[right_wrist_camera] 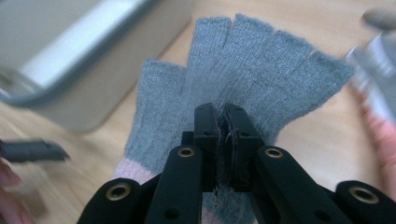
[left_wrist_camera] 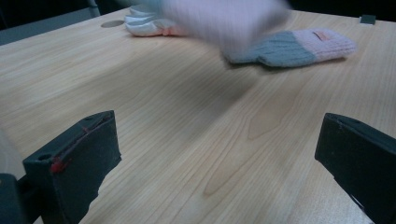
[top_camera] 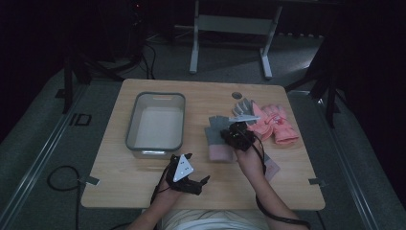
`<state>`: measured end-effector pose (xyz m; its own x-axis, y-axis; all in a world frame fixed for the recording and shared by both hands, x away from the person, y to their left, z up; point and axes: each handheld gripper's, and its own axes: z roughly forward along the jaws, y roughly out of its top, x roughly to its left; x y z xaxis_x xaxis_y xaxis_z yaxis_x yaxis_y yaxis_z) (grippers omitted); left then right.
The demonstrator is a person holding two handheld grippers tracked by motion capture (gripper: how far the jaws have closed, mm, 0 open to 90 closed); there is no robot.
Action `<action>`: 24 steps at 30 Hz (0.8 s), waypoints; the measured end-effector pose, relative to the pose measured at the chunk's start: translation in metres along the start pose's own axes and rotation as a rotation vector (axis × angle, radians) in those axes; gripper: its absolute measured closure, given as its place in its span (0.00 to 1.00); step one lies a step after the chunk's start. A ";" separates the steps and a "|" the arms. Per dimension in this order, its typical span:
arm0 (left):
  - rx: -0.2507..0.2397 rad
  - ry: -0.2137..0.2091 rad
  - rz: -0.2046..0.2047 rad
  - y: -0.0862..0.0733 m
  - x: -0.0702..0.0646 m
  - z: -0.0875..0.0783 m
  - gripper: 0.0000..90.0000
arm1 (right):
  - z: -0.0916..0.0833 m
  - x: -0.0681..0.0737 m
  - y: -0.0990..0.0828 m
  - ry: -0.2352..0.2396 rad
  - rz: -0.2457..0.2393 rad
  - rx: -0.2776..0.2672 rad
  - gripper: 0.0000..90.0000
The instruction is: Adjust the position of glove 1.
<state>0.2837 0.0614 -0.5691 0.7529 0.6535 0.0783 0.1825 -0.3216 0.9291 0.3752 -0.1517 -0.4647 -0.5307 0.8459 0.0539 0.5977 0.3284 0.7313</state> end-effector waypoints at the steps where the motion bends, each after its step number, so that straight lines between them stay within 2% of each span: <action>1: -0.002 -0.002 0.000 0.000 0.000 0.000 0.00 | 0.003 0.001 -0.005 -0.006 0.001 0.008 0.94; 5: -0.002 -0.003 -0.005 0.000 0.000 0.000 0.00 | 0.013 0.005 -0.024 0.003 0.021 0.040 0.94; 10: -0.004 -0.003 -0.006 0.000 0.000 0.000 0.00 | 0.026 0.004 -0.041 0.018 0.064 0.083 0.94; 12: -0.004 -0.002 -0.004 0.000 0.000 -0.001 0.00 | 0.029 0.004 -0.044 0.014 0.067 0.087 0.94; 14: -0.005 -0.001 -0.005 0.000 0.000 -0.001 0.00 | 0.032 0.003 -0.046 0.023 0.091 0.090 0.94; 18: -0.002 -0.002 -0.008 0.000 0.001 0.000 0.00 | 0.040 0.002 -0.049 0.027 0.098 0.107 0.94; 19: -0.004 -0.001 -0.010 0.000 0.001 -0.001 0.00 | 0.047 0.001 -0.052 0.023 0.104 0.121 0.93; 22: -0.001 0.000 -0.008 0.000 0.000 0.000 0.00 | 0.056 0.000 -0.056 0.012 0.095 0.144 0.90; 24: -0.003 0.000 -0.007 0.000 0.000 -0.001 0.00 | 0.059 0.000 -0.057 0.009 0.090 0.140 0.87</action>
<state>0.2835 0.0620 -0.5692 0.7515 0.6557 0.0723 0.1856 -0.3153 0.9307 0.3762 -0.1455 -0.5462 -0.4764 0.8707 0.1218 0.7205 0.3072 0.6217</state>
